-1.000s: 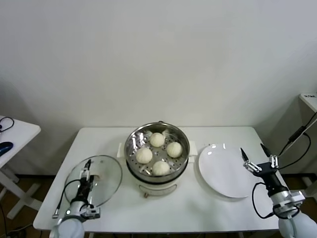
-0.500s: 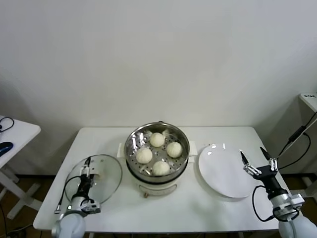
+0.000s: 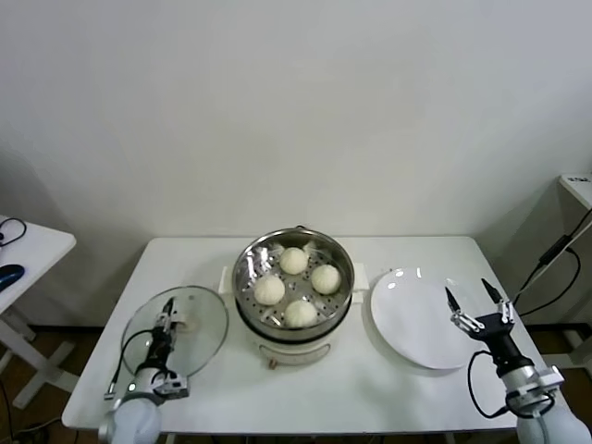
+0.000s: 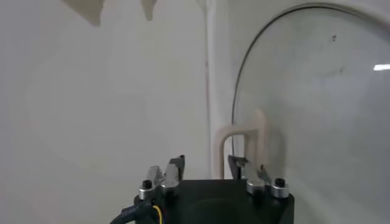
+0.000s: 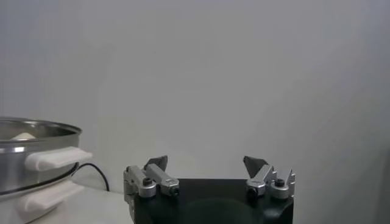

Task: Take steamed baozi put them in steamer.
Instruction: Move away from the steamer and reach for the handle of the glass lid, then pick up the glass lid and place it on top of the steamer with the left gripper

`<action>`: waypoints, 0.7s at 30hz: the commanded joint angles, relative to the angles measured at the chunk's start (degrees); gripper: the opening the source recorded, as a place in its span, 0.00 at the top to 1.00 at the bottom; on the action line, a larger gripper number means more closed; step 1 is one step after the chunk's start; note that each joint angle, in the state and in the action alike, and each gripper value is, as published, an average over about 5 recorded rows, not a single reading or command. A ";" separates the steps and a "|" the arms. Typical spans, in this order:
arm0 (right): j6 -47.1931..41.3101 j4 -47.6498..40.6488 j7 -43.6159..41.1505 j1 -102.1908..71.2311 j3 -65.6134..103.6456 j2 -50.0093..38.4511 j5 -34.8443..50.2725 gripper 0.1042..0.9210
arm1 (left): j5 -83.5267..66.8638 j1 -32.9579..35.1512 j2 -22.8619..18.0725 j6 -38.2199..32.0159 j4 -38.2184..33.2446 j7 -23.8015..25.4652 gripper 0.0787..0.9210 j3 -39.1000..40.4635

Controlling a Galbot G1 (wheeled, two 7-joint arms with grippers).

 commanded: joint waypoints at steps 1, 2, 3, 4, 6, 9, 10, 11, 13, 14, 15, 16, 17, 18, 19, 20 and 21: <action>0.12 -0.15 -0.26 -0.06 0.01 0.24 -0.34 0.12 | -0.40 -0.56 0.03 -0.21 0.81 0.12 0.56 0.00; 0.16 -0.18 -0.33 -0.07 0.00 0.30 -0.40 0.12 | -0.45 -0.61 0.04 -0.21 0.88 0.14 0.59 0.00; 0.19 -0.21 -0.40 -0.08 0.01 0.34 -0.45 0.12 | -0.49 -0.64 0.04 -0.20 0.91 0.17 0.63 -0.01; 0.22 -0.23 -0.45 -0.08 0.01 0.39 -0.50 0.12 | -0.54 -0.66 0.04 -0.20 0.91 0.20 0.66 0.00; 0.26 -0.28 -0.52 -0.05 0.01 0.45 -0.54 0.12 | -0.66 -0.64 0.04 -0.20 0.83 0.26 0.73 0.02; 0.28 -0.36 -0.63 0.03 0.03 0.52 -0.54 0.12 | -0.84 -0.59 0.04 -0.17 0.70 0.21 0.84 0.03; 0.30 -0.38 -0.67 0.05 0.04 0.54 -0.53 0.12 | -0.91 -0.56 0.04 -0.13 0.65 0.14 0.86 0.02; 0.31 -0.40 -0.71 0.07 0.06 0.55 -0.53 0.12 | -1.00 -0.51 0.04 -0.08 0.55 0.04 0.88 0.01; 0.33 -0.41 -0.79 0.10 0.06 0.56 -0.52 0.12 | -1.33 -0.26 0.06 0.10 0.02 -0.16 0.91 0.00; 0.34 -0.41 -0.81 0.13 0.07 0.55 -0.52 0.12 | -1.55 0.00 0.09 0.26 -0.55 -0.30 0.91 0.00; 0.36 -0.43 -0.84 0.17 0.07 0.54 -0.52 0.12 | -1.84 0.34 0.11 0.53 -1.27 -0.47 0.91 0.02; 0.36 -0.45 -0.86 0.20 0.07 0.52 -0.51 0.12 | -2.15 0.76 0.12 0.89 -2.13 -0.64 0.91 0.04; 0.37 -0.48 -0.87 0.23 0.07 0.48 -0.50 0.12 | -2.51 1.34 0.14 1.49 -3.21 -0.86 0.91 0.09; 0.39 -0.53 -0.88 0.26 0.07 0.43 -0.49 0.12 | -2.84 2.05 0.15 2.17 -4.60 -1.17 0.91 0.15; 0.41 -0.58 -0.89 0.28 0.07 0.37 -0.47 0.12 | -3.23 2.74 0.19 3.19 -6.06 -1.60 0.91 0.30; 0.43 -0.66 -0.90 0.30 0.05 0.28 -0.43 0.12 | -3.61 3.66 0.28 4.92 -7.66 -2.22 0.91 0.56; 0.46 -0.77 -0.91 0.33 0.03 0.13 -0.37 0.12 | -3.96 4.67 0.39 7.06 -9.41 -2.82 0.91 0.90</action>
